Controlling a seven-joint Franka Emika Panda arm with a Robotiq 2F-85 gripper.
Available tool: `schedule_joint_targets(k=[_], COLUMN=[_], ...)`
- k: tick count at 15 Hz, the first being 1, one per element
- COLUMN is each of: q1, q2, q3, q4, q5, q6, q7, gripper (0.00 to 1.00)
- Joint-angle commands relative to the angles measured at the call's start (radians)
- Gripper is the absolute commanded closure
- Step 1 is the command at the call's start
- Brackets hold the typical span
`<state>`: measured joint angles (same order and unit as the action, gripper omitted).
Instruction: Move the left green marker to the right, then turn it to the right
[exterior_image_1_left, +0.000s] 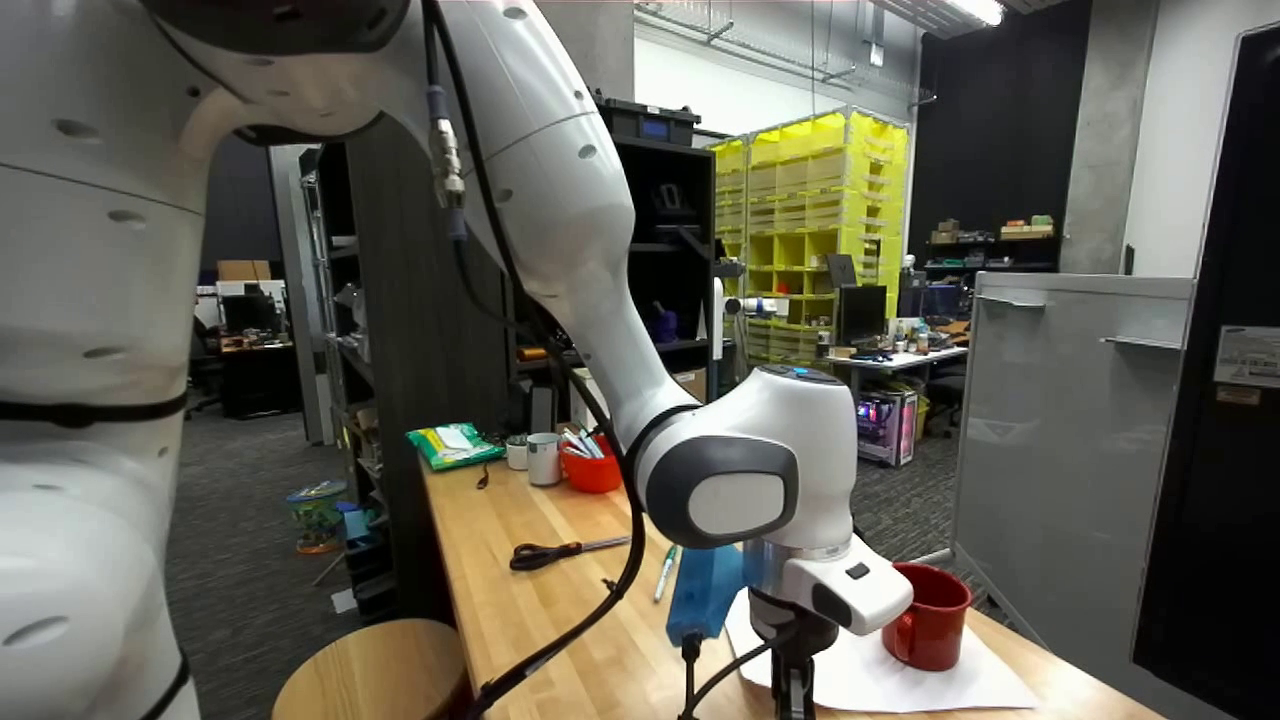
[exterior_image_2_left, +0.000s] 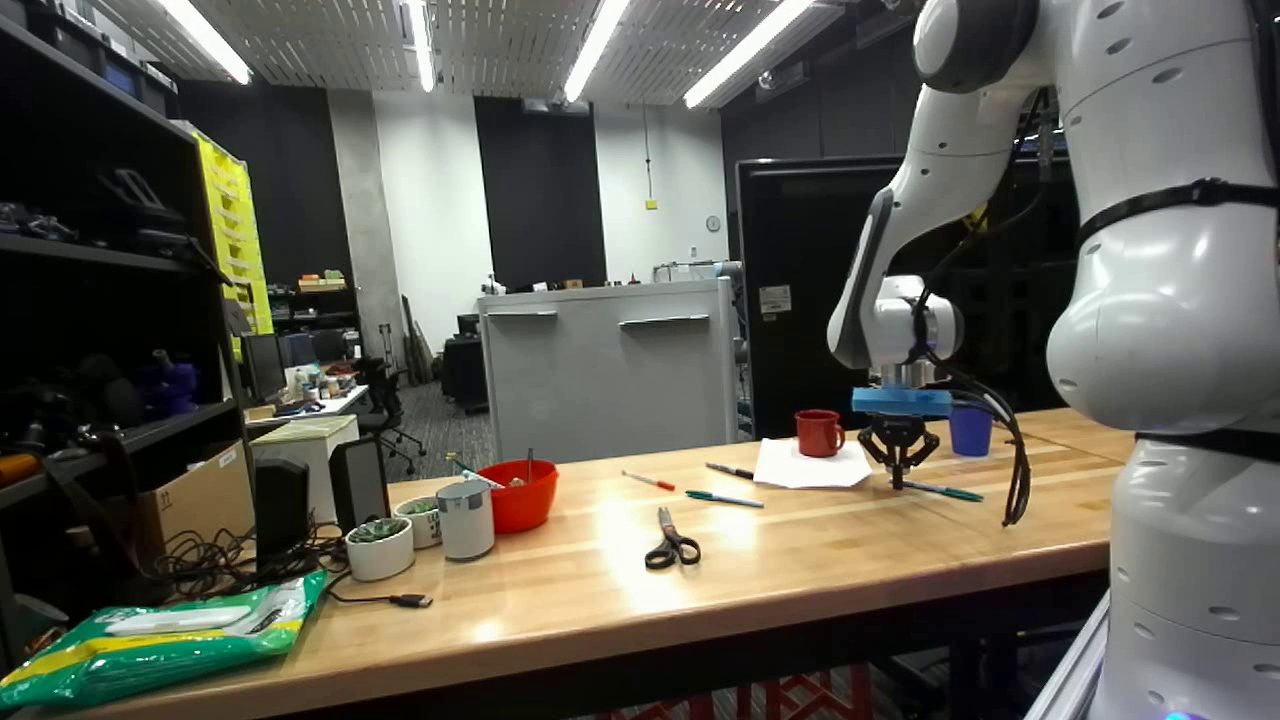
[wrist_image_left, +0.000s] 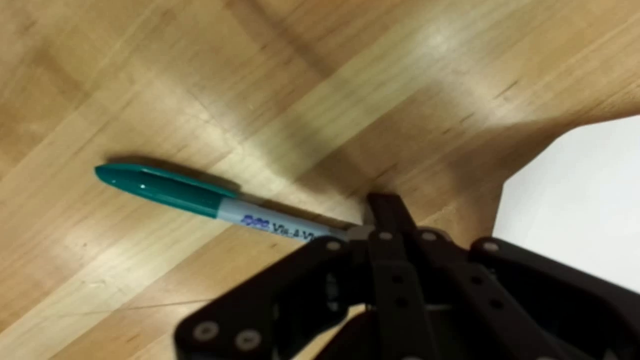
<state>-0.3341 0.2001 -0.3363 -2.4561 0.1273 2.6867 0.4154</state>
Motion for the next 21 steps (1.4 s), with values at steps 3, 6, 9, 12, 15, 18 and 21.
schedule_joint_targets(k=[3, 6, 9, 12, 15, 18, 21], q1=[-0.011, -0.017, -0.022, -0.029, -0.035, -0.039, -0.044], q2=[0.086, 0.095, 0.105, 0.113, 0.126, 0.134, 0.140], q3=[-0.006, -0.008, -0.009, -0.007, -0.008, -0.009, -0.011], q4=[0.077, 0.092, 0.105, 0.117, 0.130, 0.140, 0.150], q5=[0.047, 0.066, 0.080, 0.098, 0.111, 0.114, 0.116], q6=[-0.004, -0.017, -0.026, -0.036, -0.042, -0.050, -0.059], q7=[-0.046, -0.059, -0.067, -0.077, -0.083, -0.086, -0.091], gripper=[1.00, 1.00, 1.00, 1.00, 1.00, 1.00, 1.00])
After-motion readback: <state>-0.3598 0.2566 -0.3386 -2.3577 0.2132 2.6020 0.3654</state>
